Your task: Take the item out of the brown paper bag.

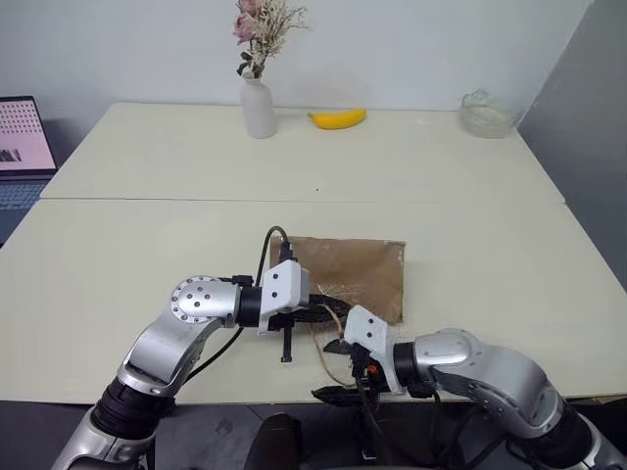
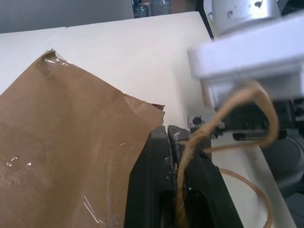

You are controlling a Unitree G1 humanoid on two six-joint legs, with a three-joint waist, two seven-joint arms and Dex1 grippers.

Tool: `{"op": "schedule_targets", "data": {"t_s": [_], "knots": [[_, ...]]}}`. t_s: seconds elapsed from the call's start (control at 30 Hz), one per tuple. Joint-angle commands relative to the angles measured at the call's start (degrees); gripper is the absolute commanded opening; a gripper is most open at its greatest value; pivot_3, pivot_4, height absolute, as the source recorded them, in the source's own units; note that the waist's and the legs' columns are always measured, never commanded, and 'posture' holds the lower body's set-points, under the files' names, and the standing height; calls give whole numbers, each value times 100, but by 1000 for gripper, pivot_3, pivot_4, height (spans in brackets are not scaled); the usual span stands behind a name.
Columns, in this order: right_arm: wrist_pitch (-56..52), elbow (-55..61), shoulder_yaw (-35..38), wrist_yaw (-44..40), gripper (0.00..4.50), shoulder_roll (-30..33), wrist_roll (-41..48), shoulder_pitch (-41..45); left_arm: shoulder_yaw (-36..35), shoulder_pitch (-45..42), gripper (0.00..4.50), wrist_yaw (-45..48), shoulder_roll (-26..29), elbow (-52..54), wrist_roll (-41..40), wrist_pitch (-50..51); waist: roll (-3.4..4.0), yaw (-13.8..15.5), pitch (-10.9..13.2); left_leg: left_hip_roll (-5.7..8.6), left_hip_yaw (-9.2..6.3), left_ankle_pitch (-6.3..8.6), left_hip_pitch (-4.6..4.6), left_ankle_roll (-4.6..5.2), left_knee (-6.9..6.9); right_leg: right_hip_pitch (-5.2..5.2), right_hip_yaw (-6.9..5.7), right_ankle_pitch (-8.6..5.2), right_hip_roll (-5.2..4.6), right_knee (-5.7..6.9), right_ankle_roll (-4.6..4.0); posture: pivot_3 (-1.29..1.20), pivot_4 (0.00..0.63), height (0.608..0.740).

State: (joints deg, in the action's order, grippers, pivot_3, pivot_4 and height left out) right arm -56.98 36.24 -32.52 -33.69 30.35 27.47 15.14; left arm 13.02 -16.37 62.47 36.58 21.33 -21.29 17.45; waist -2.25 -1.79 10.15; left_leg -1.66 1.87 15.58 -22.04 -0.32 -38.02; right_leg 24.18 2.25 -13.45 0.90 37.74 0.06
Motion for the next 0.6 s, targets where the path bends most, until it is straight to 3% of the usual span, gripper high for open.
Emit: {"op": "schedule_targets", "data": {"t_s": [0.03,0.33,0.6], "knots": [[64,87,-149,71,3219,-37,-205,21,-148,-117,0,-121,-73,210,-128,65,0,1,0,0,0,0,0,0,0,0,0,0,0,1,0,0,150,740],[256,417,-110,224,33,379,-680,-301,-424,-684,0,-795,-450,170,-568,1001,-2,3,-1,1,-3,0,2,0,-4,-2,-3,0,1,5,1,0,150,740],[548,273,-399,417,33,459,-1295,-557,-893,-1738,0,-1831,-1089,-310,-851,1846,-5,10,-3,5,-3,-1,5,0,-5,-4,-1,2,2,7,4,0,150,740]]}}
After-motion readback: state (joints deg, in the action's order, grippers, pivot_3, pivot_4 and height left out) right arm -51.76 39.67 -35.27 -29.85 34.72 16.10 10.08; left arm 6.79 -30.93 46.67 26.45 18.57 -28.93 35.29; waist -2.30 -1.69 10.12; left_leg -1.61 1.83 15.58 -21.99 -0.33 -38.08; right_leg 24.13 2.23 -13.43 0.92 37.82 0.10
